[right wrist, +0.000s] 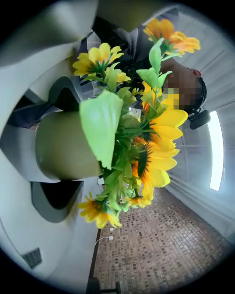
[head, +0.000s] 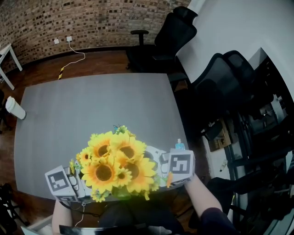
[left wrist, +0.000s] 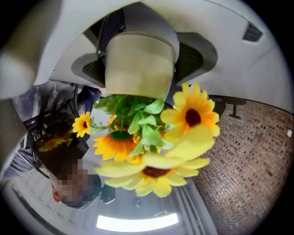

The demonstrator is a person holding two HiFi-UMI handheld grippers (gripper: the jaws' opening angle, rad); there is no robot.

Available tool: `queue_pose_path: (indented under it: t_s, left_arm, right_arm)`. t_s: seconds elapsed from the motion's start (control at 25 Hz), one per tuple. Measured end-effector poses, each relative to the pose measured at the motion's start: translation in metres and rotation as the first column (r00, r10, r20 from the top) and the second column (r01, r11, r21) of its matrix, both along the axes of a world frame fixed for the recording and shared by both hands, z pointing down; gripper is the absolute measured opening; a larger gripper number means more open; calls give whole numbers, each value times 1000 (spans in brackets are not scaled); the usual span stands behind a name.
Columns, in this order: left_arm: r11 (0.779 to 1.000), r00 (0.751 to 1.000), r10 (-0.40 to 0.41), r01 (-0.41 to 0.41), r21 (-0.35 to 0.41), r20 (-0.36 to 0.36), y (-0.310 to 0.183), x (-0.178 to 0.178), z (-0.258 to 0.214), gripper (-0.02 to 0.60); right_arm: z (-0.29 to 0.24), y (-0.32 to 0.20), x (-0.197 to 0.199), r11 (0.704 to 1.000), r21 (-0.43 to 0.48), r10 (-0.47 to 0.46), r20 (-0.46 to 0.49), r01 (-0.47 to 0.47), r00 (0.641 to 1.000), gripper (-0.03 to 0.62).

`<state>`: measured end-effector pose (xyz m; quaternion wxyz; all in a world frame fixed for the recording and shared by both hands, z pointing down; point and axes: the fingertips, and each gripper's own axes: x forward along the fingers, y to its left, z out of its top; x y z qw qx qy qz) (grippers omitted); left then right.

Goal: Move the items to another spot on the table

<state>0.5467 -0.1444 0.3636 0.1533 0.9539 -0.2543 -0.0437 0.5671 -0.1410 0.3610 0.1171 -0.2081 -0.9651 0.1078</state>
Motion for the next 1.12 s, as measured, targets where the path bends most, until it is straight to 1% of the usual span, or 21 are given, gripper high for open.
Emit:
queue_pose_path:
  t_s: [0.08,0.2,0.32,0.36,0.48,0.56,0.64,0.68,0.76,0.8,0.84,0.92,1.0,1.04,1.12]
  left_arm:
    - [1000,1000,6,-6,-12,2,3,3,-2,491]
    - [1000,999,-5,5,-11,35,2,16,1,491]
    - [998,996,7,-2,-55,90,2,49,2,491]
    - [998,994,4,2,-64,105,1,59,2,491]
    - [996,992,-22,33,-86,127,2,79,1,491]
    - [993,984,-67,82,-88,163,6,83,0,491]
    - [985,974,-117,138,-102,196,14,86,-8,491]
    - [980,970,-142,166,-106,199,20,85,-13,491]
    - [972,965,-194,214,-101,177,32,78,-25,491]
    - [967,962,-220,237,-91,165,36,73,-28,491]
    - [962,956,-247,261,-73,160,39,67,-28,491]
    - [950,939,-302,312,-35,165,40,56,-20,491]
    - [934,924,-347,355,-26,162,36,54,-16,491]
    - [927,916,-366,375,-25,163,34,55,-15,491]
    - [912,900,-399,410,-26,177,32,55,-12,491]
  right_arm:
    - [-2,4,4,1000,-12,1,-11,-1,1000,469]
    - [-2,3,20,1000,-11,-7,10,7,1000,469]
    - [3,3,45,999,3,-48,42,47,998,468]
    - [5,2,54,998,8,-61,39,61,997,468]
    - [10,3,75,995,10,-104,45,104,994,469]
    - [7,7,81,991,-4,-134,70,134,989,469]
    - [0,17,79,983,-3,-184,95,185,978,468]
    - [-4,22,77,977,8,-215,107,215,971,469]
    - [-8,31,73,960,61,-279,130,273,951,469]
    - [-10,33,72,954,69,-299,140,292,944,469]
    - [-13,35,69,952,53,-308,147,303,940,469]
    - [-21,34,65,949,-14,-310,159,316,937,469]
    - [-25,29,63,939,-59,-326,166,339,931,469]
    - [-24,27,63,931,-56,-347,167,360,923,469]
    - [-18,24,63,909,-11,-409,169,417,897,469]
